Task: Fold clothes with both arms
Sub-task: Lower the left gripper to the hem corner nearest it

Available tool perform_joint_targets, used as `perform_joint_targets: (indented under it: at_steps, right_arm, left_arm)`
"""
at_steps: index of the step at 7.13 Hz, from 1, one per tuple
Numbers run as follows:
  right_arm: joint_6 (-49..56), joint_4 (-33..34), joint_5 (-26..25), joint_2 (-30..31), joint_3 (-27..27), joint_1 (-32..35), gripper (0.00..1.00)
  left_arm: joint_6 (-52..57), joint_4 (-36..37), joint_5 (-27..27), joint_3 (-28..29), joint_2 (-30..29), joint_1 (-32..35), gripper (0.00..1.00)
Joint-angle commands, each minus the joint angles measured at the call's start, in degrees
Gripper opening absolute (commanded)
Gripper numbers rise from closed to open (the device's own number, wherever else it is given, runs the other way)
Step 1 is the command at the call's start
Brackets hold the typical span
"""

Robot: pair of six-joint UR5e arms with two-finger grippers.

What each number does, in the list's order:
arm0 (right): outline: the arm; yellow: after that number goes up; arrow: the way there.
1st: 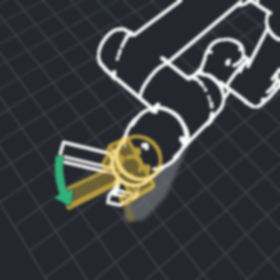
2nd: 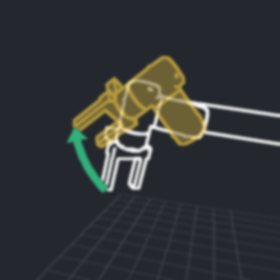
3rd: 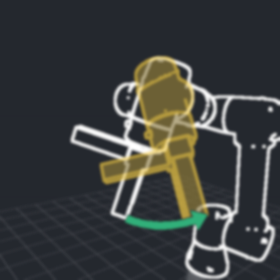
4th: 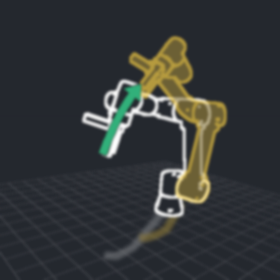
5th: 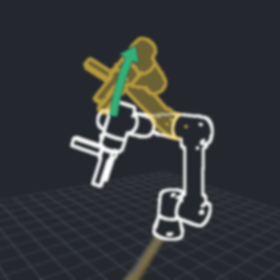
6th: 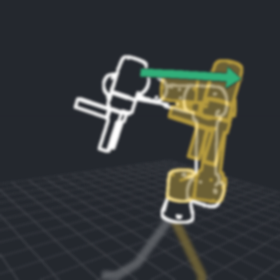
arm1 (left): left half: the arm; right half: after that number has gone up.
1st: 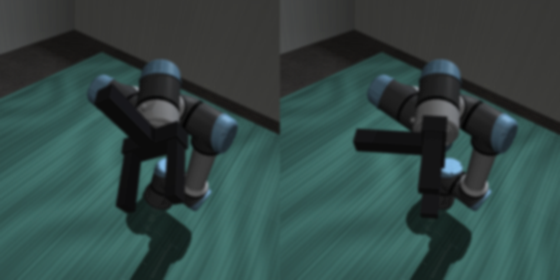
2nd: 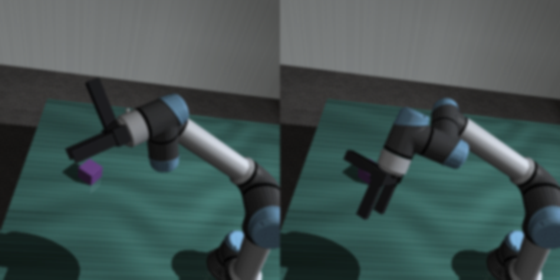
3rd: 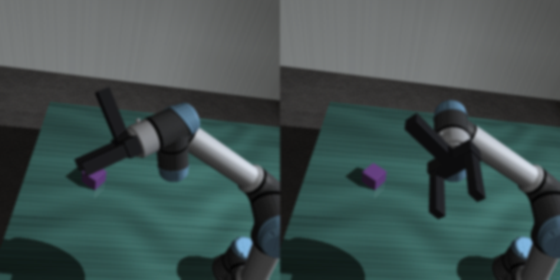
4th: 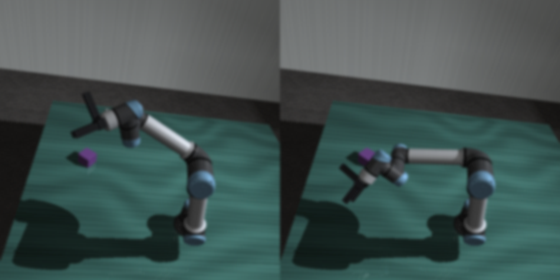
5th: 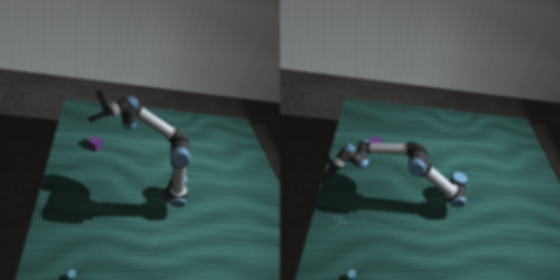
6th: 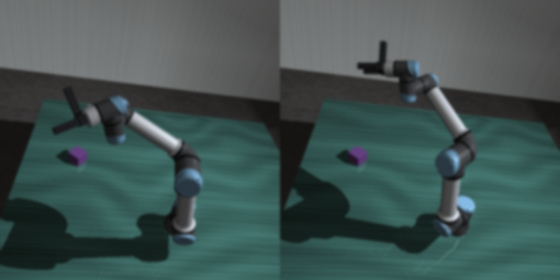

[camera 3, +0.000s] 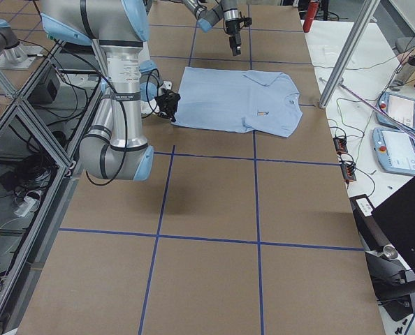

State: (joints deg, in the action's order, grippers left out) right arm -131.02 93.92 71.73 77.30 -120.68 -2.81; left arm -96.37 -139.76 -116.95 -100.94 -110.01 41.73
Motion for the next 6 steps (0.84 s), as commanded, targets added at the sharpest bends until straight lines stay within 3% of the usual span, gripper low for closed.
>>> perform_joint_targets:
  at_steps: [1, 3, 4, 5, 6]
  right_arm:
    - [0.23, 0.03, 0.42, -0.40, -1.49, 0.96, 0.00]
    - [0.32, -0.06, 1.92, -0.57, -2.28, 1.23, 0.00]
    - [0.24, -0.06, 1.83, -0.57, -2.37, 1.14, 0.00]
    - [0.24, -0.06, 1.83, -0.48, -2.19, 1.05, 0.00]
    - [0.32, -0.06, 1.83, -0.40, -2.19, 1.05, 0.00]
  left_arm:
    - [-6.45, 2.20, 2.25, -10.96, 10.10, -3.05, 0.98]
    - [-10.66, 4.66, 11.96, -15.41, 18.21, -12.84, 0.98]
    - [-12.42, 7.98, 12.88, -15.77, 18.77, -16.99, 0.98]
    - [-15.92, 14.63, 13.15, -15.69, 18.34, -20.08, 0.93]
    - [-19.43, 16.61, 13.33, -15.60, 18.43, -22.20, 0.85]
